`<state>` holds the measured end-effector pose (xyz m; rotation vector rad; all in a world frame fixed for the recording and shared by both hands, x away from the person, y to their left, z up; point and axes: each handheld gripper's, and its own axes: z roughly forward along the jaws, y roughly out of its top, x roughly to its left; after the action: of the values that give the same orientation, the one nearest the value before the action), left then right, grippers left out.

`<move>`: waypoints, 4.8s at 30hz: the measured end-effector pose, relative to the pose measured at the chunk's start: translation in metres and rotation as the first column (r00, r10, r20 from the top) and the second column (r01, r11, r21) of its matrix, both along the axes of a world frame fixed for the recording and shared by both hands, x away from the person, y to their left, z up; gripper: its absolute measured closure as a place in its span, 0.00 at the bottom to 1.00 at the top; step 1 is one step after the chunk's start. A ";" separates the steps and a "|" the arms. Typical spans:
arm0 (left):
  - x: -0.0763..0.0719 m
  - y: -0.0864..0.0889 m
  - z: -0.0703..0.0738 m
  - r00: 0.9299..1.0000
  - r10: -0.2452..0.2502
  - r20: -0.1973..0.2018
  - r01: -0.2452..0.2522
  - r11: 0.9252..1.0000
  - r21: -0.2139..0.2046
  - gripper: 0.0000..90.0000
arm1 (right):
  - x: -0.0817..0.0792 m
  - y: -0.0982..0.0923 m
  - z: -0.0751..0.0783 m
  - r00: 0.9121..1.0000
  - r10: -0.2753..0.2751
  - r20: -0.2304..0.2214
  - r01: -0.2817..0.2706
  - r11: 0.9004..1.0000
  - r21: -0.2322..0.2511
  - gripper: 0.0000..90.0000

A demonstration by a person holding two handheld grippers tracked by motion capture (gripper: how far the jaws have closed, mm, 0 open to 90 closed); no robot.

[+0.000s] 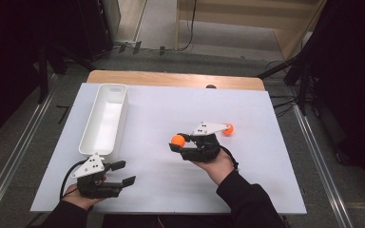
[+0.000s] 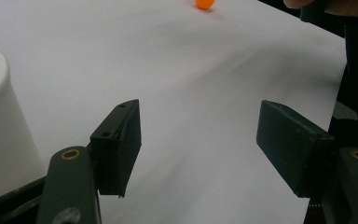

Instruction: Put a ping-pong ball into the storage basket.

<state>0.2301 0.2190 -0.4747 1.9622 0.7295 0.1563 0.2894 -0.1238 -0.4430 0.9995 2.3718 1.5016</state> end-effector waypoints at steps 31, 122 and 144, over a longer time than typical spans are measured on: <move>0.001 0.001 -0.001 1.000 0.001 -0.002 -0.001 1.000 -0.012 0.35 | 0.021 0.038 0.012 0.999 0.054 0.008 -0.054 0.999 0.008 0.54; 0.000 0.002 -0.001 1.000 -0.012 -0.011 0.012 1.000 -0.008 0.35 | 0.095 0.150 0.031 0.998 0.033 0.060 -0.034 0.999 0.020 0.54; 0.001 0.001 -0.001 1.000 -0.014 -0.008 0.013 1.000 -0.015 0.35 | 0.108 0.176 0.026 0.999 0.019 0.039 -0.020 0.999 0.028 0.54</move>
<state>0.2309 0.2205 -0.4752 1.9541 0.7206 0.1344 0.3975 0.0526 -0.4174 0.9476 2.3466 1.5510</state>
